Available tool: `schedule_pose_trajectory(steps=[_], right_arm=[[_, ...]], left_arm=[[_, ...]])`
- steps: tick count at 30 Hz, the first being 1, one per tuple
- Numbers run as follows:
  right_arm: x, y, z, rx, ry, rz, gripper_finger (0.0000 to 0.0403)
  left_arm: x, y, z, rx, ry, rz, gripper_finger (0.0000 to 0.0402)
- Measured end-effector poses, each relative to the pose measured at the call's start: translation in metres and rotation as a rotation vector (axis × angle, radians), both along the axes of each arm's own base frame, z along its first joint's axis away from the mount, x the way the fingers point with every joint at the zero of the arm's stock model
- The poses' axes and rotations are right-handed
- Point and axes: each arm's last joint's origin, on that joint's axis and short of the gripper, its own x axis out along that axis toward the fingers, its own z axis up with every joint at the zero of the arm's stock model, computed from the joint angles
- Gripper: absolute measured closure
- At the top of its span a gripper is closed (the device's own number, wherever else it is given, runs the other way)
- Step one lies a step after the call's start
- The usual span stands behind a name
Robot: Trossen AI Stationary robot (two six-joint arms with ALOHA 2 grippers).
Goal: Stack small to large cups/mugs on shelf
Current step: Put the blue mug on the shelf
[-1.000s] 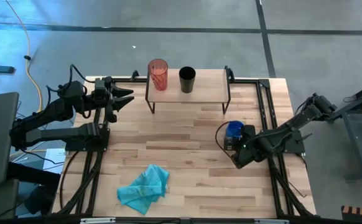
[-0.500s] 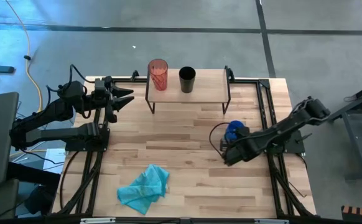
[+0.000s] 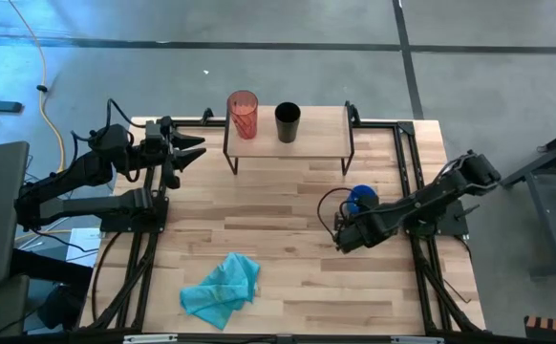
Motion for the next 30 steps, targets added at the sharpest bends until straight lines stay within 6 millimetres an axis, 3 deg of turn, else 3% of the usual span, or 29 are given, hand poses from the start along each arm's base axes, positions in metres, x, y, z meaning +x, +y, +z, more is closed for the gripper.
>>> schedule_pose_trajectory(steps=[30], right_arm=[[0.002, -0.014, -0.005, -0.040, 0.075, -0.045, 0.0294]], left_arm=[[0.000, 0.000, 0.001, 0.052, 0.011, 0.015, 0.0263]])
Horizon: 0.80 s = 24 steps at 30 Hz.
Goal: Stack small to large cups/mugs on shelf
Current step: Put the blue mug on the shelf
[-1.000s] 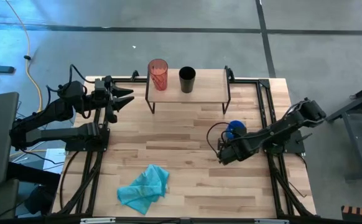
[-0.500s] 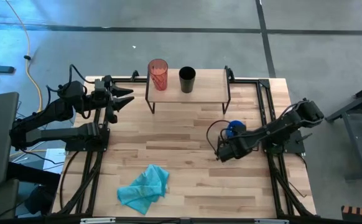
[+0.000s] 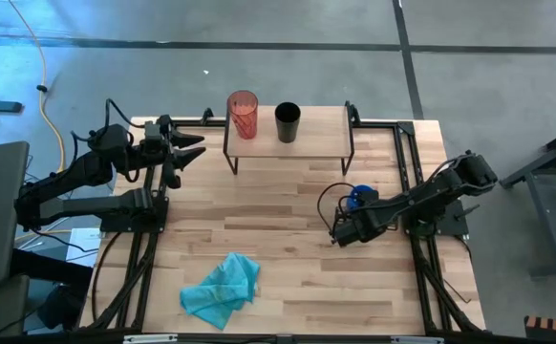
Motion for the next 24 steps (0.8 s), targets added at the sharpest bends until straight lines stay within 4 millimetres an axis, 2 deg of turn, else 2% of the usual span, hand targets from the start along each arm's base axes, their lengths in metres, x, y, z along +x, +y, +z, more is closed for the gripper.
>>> schedule_pose_trajectory(steps=[3, 11, 18, 24], right_arm=[[0.000, 0.000, -0.001, -0.001, 0.001, 0.000, 0.0294], [-0.002, 0.000, -0.018, 0.031, -0.037, -0.008, 0.0294], [-0.003, -0.001, -0.018, 0.017, -0.026, -0.001, 0.0297], [-0.005, -0.002, -0.017, -0.008, -0.015, 0.003, 0.0315]], left_arm=[[0.000, 0.000, 0.000, 0.000, 0.000, 0.000, 0.0263], [0.000, 0.000, 0.000, 0.000, 0.000, 0.000, 0.0263], [0.000, 0.000, 0.000, 0.000, 0.000, 0.001, 0.0263], [0.000, 0.000, 0.001, 0.003, -0.007, 0.007, 0.0263]])
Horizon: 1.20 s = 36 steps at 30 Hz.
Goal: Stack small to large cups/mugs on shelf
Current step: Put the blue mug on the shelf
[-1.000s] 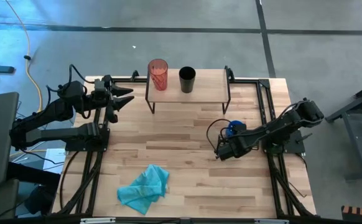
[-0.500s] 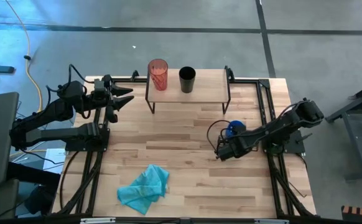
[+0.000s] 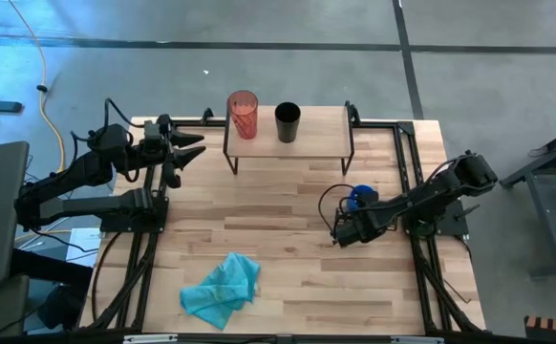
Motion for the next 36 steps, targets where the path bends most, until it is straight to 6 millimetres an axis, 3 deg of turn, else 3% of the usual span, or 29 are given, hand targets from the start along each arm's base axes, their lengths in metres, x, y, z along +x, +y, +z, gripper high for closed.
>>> schedule_pose_trajectory(steps=[10, 22, 30, 36], right_arm=[[0.002, 0.000, 0.000, -0.004, 0.007, 0.068, 0.0383], [0.010, 0.003, 0.011, 0.020, -0.020, 0.099, 0.0386], [0.017, 0.006, 0.034, 0.023, -0.033, 0.106, 0.0386], [0.024, 0.005, 0.064, 0.025, -0.033, 0.123, 0.0386]], left_arm=[[0.000, 0.000, 0.000, -0.001, 0.000, 0.013, 0.0263], [0.000, 0.000, 0.000, -0.004, -0.001, 0.015, 0.0263], [0.000, 0.000, 0.000, -0.002, 0.000, 0.015, 0.0263], [0.000, 0.001, 0.000, -0.001, 0.001, 0.023, 0.0263]])
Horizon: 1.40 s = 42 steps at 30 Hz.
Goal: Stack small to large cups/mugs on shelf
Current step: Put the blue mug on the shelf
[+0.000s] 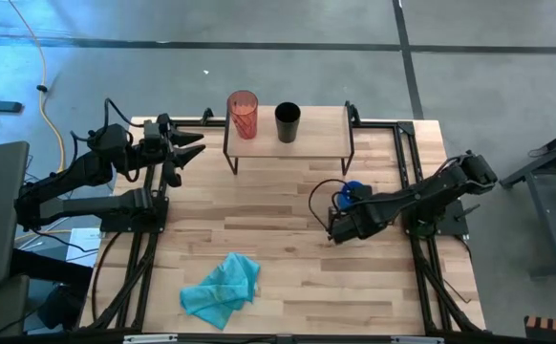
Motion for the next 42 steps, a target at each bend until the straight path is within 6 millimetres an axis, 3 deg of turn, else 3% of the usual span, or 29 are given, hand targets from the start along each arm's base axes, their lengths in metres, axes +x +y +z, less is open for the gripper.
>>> schedule_pose_trajectory(steps=[9, 18, 26, 42], right_arm=[[0.008, -0.020, 0.054, -0.054, -0.015, 0.026, 0.0386], [0.015, -0.046, 0.084, -0.068, -0.039, 0.056, 0.0386], [0.019, -0.067, 0.098, -0.082, -0.063, 0.063, 0.0386], [0.032, -0.120, 0.100, -0.129, -0.118, 0.112, 0.0386]], left_arm=[[0.000, 0.000, 0.000, 0.000, 0.000, 0.000, 0.0263], [0.000, 0.000, 0.000, 0.000, 0.001, 0.001, 0.0263], [0.000, 0.000, 0.000, -0.001, 0.002, 0.008, 0.0263], [0.000, 0.000, -0.001, -0.004, 0.008, 0.008, 0.0263]])
